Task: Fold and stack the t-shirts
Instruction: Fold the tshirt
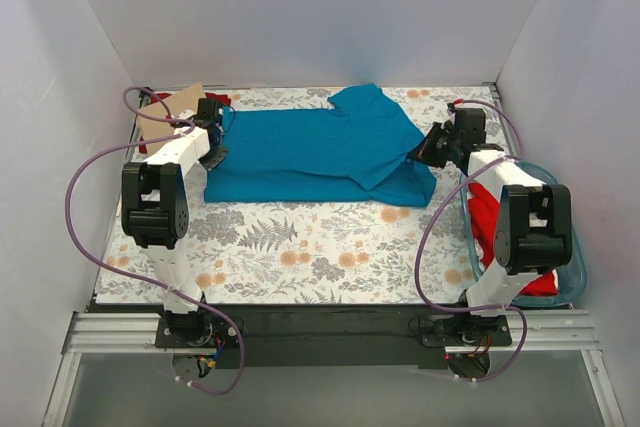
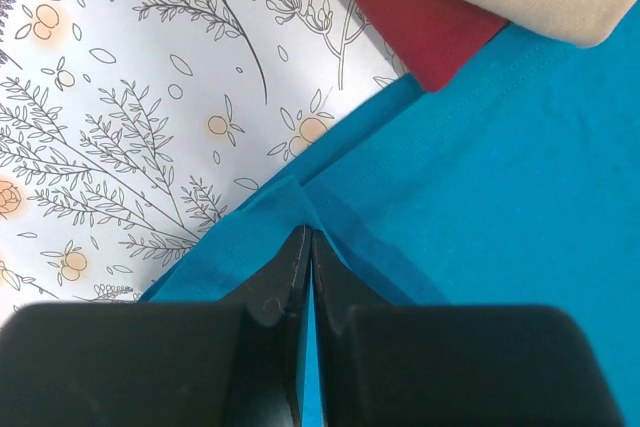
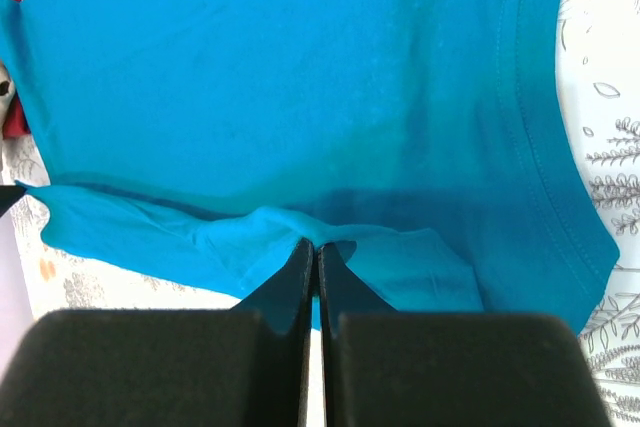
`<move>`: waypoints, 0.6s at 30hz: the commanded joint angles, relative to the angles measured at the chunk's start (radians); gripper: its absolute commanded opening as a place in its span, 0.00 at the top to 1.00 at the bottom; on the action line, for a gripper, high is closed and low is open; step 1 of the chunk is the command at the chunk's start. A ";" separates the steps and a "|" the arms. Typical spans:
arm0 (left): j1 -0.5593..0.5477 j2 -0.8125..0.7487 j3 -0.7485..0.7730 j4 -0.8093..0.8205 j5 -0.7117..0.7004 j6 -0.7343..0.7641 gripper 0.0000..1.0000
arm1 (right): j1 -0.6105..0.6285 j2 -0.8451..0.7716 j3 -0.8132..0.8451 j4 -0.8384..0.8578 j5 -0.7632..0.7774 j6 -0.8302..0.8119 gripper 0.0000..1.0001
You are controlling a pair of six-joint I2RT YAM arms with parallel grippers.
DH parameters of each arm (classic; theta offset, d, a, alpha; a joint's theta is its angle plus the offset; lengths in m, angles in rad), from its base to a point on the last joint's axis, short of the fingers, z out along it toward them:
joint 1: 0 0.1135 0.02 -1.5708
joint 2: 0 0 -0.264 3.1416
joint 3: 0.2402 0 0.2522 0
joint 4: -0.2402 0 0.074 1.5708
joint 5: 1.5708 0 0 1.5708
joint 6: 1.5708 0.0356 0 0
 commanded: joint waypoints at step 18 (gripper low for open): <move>0.019 -0.023 -0.003 0.049 0.007 -0.012 1.00 | -0.008 0.106 0.133 0.017 -0.030 -0.025 0.99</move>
